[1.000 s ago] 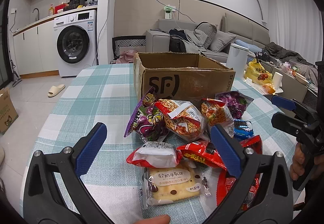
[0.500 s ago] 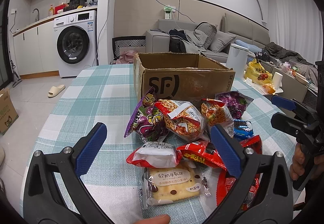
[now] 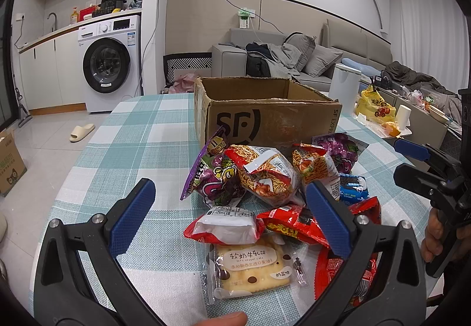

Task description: Organize snacks

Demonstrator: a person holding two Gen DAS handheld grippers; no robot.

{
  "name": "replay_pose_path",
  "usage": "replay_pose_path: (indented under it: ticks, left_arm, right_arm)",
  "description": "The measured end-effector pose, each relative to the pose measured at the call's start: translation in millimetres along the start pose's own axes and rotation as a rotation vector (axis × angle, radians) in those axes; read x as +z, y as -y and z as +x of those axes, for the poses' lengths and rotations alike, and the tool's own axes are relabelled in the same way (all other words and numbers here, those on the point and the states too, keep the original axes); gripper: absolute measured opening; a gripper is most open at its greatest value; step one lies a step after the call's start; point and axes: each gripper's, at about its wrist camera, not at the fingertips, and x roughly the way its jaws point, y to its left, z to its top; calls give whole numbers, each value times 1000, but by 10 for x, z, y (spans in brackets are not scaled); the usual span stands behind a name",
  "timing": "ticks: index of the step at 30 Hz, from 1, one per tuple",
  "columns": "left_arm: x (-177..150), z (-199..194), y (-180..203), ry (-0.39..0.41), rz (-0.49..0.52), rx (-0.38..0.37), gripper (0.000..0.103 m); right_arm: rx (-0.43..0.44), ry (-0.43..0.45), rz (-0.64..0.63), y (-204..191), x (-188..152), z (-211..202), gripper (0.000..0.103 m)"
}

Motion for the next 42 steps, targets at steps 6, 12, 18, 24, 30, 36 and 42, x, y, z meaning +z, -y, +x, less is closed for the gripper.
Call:
replay_pose_path:
  ticks: [6,12,18,24,30,36,42]
  left_arm:
    - [-1,-4,-3,0,0,1,102]
    - [-2,-4,-4,0,0,1,102]
    - [-2,-3,-3,1,2,1,102]
    - [2,-4,-30,-2,-5,3,102]
    - [7,-11,-28,-1,-7,8,102]
    - [6,-11,-21,0,-8,9,102]
    - [8,-12,-23,2,-7,9,102]
  right_arm:
    - [0,0,-1,0,-1,0,103]
    - [-1,-1,1,1,0,-3,103]
    - [-4,1,7,21,4,-16,103]
    - [-6,-2,12,38,8,-17,103]
    - [-10,0,19,68,14,-26,103]
    - [-10,-2,27,76,10,-38,103]
    - [-20,0,42,112,20,-49,103]
